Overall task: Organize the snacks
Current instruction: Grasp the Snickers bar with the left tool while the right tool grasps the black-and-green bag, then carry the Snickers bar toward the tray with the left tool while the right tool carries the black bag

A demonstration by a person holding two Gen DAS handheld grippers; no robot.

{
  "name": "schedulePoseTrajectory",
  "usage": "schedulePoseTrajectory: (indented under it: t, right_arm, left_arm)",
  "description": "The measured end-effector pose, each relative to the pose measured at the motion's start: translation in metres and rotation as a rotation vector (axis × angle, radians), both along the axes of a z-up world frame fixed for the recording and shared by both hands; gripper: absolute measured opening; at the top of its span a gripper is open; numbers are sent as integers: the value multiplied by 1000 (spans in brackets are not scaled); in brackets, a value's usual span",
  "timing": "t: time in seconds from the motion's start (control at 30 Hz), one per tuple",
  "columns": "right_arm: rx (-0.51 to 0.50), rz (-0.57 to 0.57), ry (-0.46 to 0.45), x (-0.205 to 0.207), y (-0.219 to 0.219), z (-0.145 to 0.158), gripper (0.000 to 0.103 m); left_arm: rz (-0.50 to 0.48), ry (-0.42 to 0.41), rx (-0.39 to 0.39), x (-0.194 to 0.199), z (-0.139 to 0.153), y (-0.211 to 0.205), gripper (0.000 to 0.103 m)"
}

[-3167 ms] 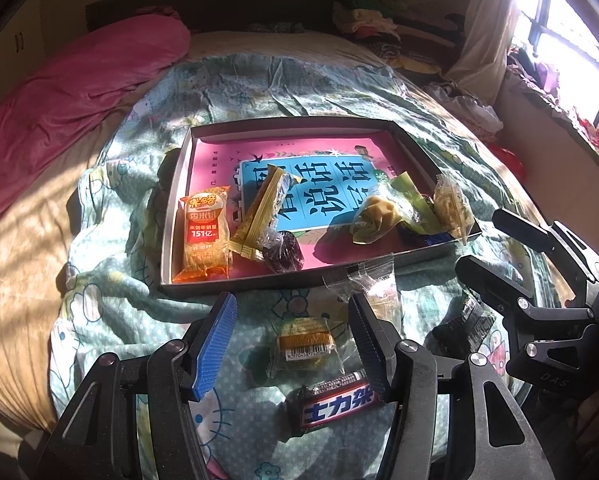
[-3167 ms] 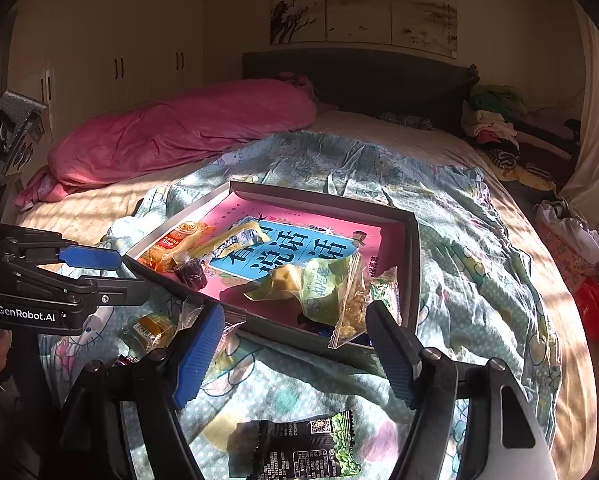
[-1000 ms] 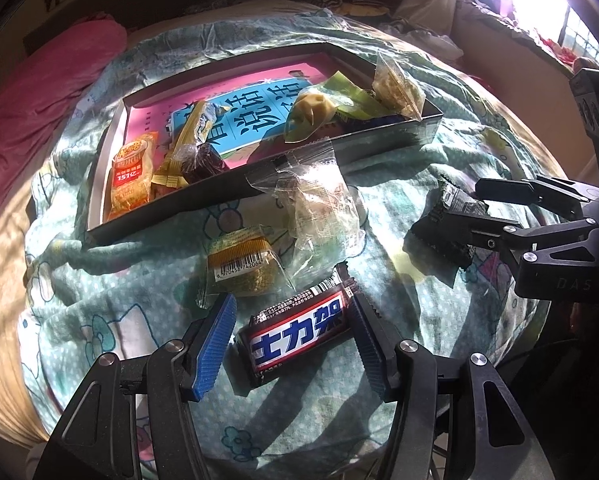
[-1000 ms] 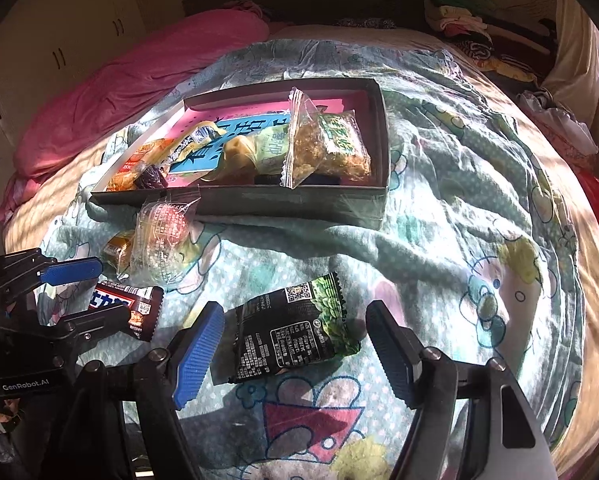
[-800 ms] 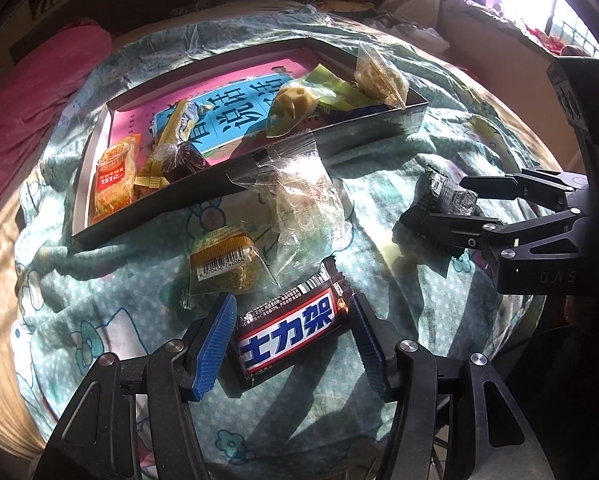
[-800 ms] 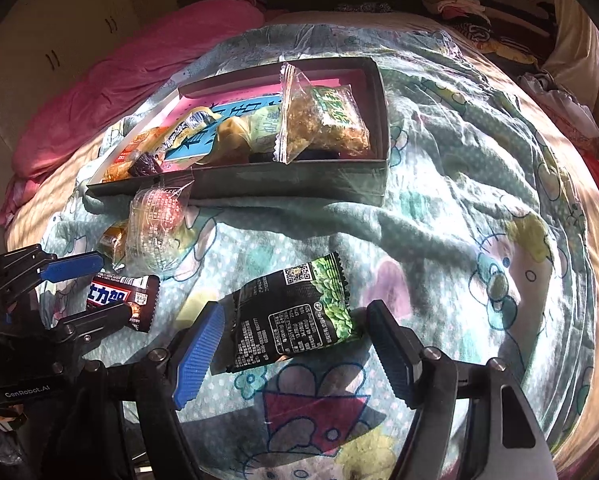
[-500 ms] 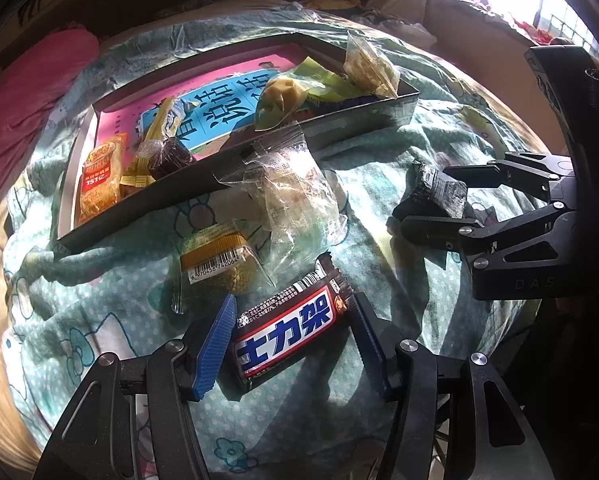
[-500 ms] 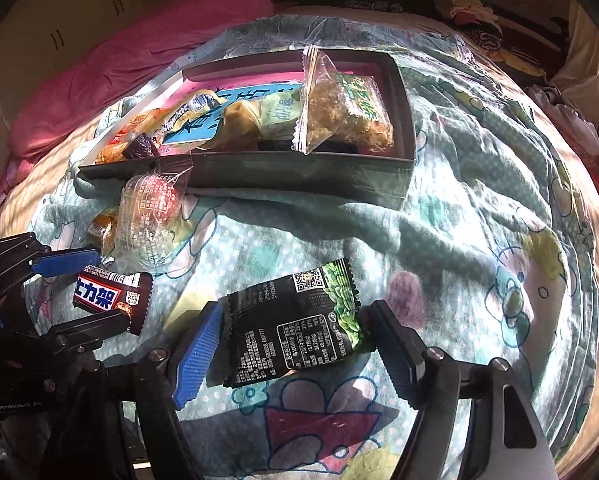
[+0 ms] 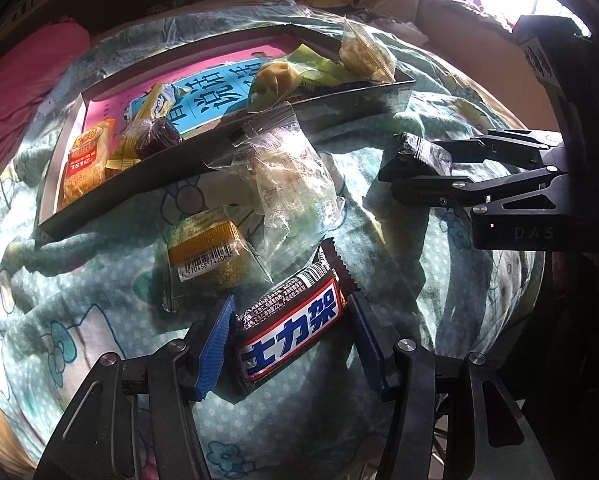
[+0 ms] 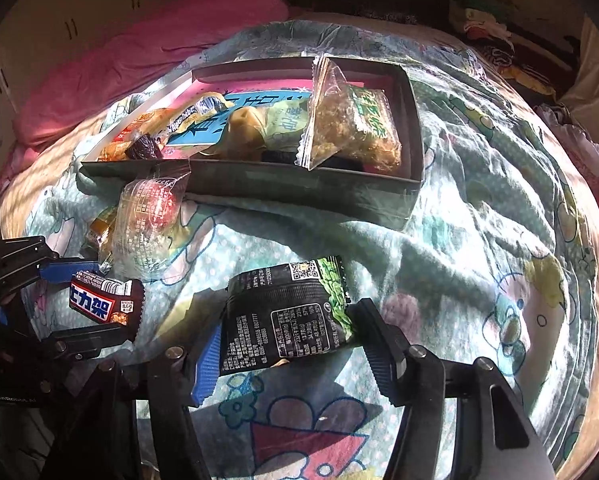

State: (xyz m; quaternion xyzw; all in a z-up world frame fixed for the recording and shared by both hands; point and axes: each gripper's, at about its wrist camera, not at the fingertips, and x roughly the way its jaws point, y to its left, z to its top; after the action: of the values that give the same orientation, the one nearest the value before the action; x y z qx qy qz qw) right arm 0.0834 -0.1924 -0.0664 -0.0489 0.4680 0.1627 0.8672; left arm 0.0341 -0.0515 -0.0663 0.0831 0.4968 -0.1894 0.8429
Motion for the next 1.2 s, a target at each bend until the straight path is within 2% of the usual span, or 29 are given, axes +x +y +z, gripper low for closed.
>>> schedulePoseTrajectory:
  t: [0.17, 0.4, 0.5, 0.8, 1.2]
  right_arm:
    - [17, 23, -29, 2, 6, 4, 62]
    - [70, 63, -80, -3, 11, 17, 62]
    - [98, 71, -103, -5, 12, 22, 62]
    - [145, 59, -173, -7, 7, 37, 62]
    - [158, 50, -218, -2, 5, 45, 62]
  left_arm:
    - [4, -8, -17, -2, 2, 1, 48]
    - [39, 7, -89, 0, 12, 12, 47]
    - [55, -12, -121, -2, 23, 19, 47]
    - [132, -84, -155, 4, 55, 38, 47]
    - [257, -121, -169, 20, 67, 71, 48]
